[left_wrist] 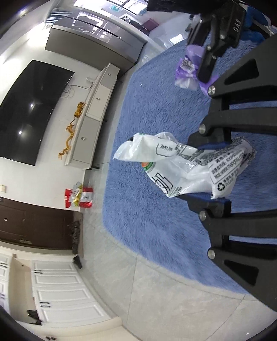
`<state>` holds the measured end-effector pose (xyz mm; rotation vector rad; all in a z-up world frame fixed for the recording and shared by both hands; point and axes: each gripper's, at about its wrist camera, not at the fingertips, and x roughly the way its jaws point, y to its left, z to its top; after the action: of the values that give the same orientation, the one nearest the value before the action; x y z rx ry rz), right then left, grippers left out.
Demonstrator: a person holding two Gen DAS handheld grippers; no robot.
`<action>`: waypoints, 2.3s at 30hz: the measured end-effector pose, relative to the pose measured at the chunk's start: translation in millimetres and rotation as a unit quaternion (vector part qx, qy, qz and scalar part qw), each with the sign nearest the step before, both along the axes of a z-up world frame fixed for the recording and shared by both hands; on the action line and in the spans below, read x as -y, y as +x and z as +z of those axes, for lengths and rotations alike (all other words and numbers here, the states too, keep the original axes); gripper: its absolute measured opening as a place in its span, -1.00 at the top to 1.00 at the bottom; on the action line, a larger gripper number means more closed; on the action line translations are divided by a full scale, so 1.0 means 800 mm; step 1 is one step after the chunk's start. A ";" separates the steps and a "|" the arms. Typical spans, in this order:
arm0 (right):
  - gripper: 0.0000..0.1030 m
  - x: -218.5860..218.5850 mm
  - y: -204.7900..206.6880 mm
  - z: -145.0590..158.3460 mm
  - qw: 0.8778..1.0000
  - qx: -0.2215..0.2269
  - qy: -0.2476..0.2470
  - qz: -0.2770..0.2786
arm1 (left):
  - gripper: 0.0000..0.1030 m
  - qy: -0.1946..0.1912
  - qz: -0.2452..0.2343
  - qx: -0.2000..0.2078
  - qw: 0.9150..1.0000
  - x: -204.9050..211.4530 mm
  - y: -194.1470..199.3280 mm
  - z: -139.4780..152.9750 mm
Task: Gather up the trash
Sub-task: 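Grasp the white printed wrapper with the left gripper while the right grasps the purple bag, then carry the white wrapper and purple bag over the trash bin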
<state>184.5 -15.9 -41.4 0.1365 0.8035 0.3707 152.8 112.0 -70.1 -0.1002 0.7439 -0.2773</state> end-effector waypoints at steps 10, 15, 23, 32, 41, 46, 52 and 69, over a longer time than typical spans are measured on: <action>0.22 0.043 -0.098 0.057 0.998 0.041 -0.023 -0.052 | 0.41 0.041 -0.010 0.058 0.997 0.030 -0.095 0.047; 0.22 0.064 -0.139 0.077 0.994 0.056 -0.035 -0.082 | 0.41 0.053 -0.019 0.085 0.995 0.045 -0.128 0.069; 0.22 0.095 -0.186 0.092 0.989 0.066 -0.041 -0.123 | 0.41 0.059 -0.038 0.104 0.992 0.063 -0.168 0.083; 0.22 0.134 -0.229 0.095 0.983 0.071 -0.044 -0.162 | 0.40 0.073 -0.057 0.103 0.990 0.089 -0.190 0.084; 0.22 0.200 -0.270 0.080 0.974 0.070 -0.037 -0.210 | 0.40 0.099 -0.088 0.095 0.987 0.146 -0.200 0.082; 0.22 0.247 -0.290 0.064 0.967 0.063 -0.028 -0.244 | 0.40 0.120 -0.113 0.089 0.982 0.194 -0.201 0.077; 0.22 0.304 -0.315 0.038 0.957 0.054 -0.023 -0.286 | 0.40 0.149 -0.155 0.079 0.973 0.268 -0.200 0.068; 0.20 0.503 -0.359 -0.071 0.905 -0.009 0.001 -0.425 | 0.36 0.125 -0.365 -0.029 0.922 0.593 -0.180 -0.004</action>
<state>-102.8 -418.2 -98.6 0.4725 0.6896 -0.4584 8.4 -362.2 -73.3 0.4262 0.8491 -0.8889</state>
